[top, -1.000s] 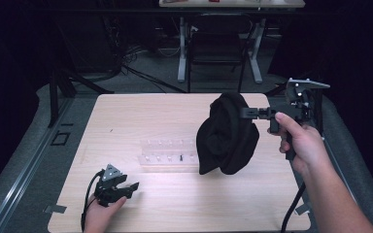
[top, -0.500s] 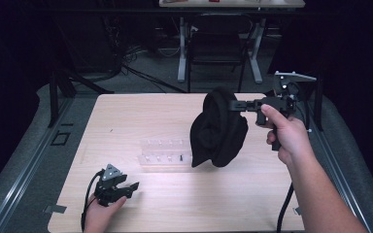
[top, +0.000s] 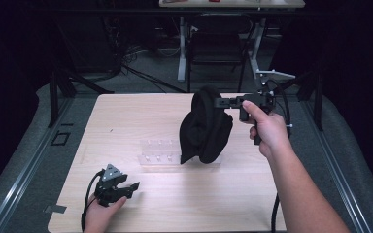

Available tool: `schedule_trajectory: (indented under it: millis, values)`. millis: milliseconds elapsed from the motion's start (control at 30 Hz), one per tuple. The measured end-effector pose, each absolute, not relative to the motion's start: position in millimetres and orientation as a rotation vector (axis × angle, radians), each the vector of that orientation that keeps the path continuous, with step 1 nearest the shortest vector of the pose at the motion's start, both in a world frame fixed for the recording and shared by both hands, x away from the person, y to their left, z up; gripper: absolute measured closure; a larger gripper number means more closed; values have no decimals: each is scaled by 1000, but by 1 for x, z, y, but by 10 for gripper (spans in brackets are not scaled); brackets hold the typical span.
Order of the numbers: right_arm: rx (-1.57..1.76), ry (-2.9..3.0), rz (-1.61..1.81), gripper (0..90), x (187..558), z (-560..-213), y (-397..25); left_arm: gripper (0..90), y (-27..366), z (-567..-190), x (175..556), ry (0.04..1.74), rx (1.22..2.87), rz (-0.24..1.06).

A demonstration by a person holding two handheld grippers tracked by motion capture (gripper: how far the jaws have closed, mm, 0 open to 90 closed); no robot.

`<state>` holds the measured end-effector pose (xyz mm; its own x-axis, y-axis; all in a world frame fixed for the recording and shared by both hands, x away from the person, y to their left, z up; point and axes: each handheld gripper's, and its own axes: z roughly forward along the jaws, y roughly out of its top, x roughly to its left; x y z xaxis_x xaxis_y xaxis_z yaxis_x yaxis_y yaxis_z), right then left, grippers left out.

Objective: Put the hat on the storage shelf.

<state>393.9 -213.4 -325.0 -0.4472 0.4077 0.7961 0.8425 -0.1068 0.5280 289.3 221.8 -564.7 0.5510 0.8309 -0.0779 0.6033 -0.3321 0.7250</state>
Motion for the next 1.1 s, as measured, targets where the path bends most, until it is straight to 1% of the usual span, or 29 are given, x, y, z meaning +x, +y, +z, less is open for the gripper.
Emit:
schedule_trajectory:
  millis: [633, 1100]
  values:
    - [-1430, -1806, -1559, 888, 406, -333, -199, 410, 216, -559, 287, 1101, 2067, 428]
    - [-1365, -1781, -1566, 888, 407, -338, -180, 432, 209, -542, 286, 1042, 2030, 444]
